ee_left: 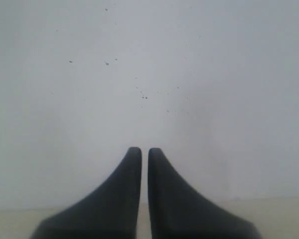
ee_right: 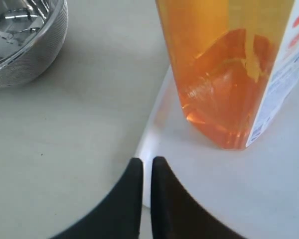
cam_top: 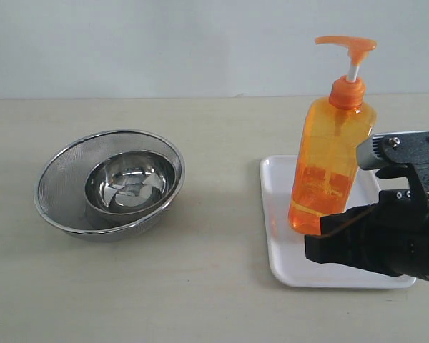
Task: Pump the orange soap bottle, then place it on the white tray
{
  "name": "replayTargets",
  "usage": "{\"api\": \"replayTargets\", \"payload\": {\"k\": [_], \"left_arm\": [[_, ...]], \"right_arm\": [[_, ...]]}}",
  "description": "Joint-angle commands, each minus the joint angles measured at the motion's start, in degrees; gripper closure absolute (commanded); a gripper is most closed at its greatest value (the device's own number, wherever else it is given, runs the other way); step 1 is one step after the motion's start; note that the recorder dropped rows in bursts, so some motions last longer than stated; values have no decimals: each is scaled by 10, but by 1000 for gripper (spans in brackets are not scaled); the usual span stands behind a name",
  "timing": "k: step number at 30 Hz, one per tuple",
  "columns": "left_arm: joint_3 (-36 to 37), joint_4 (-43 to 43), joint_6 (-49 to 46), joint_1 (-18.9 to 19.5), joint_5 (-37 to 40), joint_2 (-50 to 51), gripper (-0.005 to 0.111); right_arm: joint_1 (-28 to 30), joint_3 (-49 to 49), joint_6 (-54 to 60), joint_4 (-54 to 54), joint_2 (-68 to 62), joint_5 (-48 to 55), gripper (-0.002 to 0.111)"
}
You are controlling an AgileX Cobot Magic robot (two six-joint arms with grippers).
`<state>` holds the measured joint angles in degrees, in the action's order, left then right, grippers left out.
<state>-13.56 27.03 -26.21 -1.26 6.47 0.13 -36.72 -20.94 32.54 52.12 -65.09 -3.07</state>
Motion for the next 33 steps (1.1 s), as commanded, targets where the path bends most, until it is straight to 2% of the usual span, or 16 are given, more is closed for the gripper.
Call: {"api": "replayTargets", "payload": {"k": [1,6,12,16,23,29,33], "left_arm": [[3,-1,-4,2,19,-1,102],[26,-24,-4,2,25,-1,102],[106,-20,1,2,-71,-1,102],[136,-20,5,2,-101,-1,102],[136,-65,32,2,-22,-1,102],[136,-252,231,2,59,-1,102],[136,-270,254,2,101,-1,102]], "right_arm": [[2,3,4,-2,5,-7,107],[2,3,4,-2,5,-7,107],[2,3,4,-2,5,-7,107],[2,3,4,-2,5,-1,107],[2,3,4,-2,5,-5,107],[2,3,4,-2,5,-5,107],[2,3,4,-2,5,-5,107]]}}
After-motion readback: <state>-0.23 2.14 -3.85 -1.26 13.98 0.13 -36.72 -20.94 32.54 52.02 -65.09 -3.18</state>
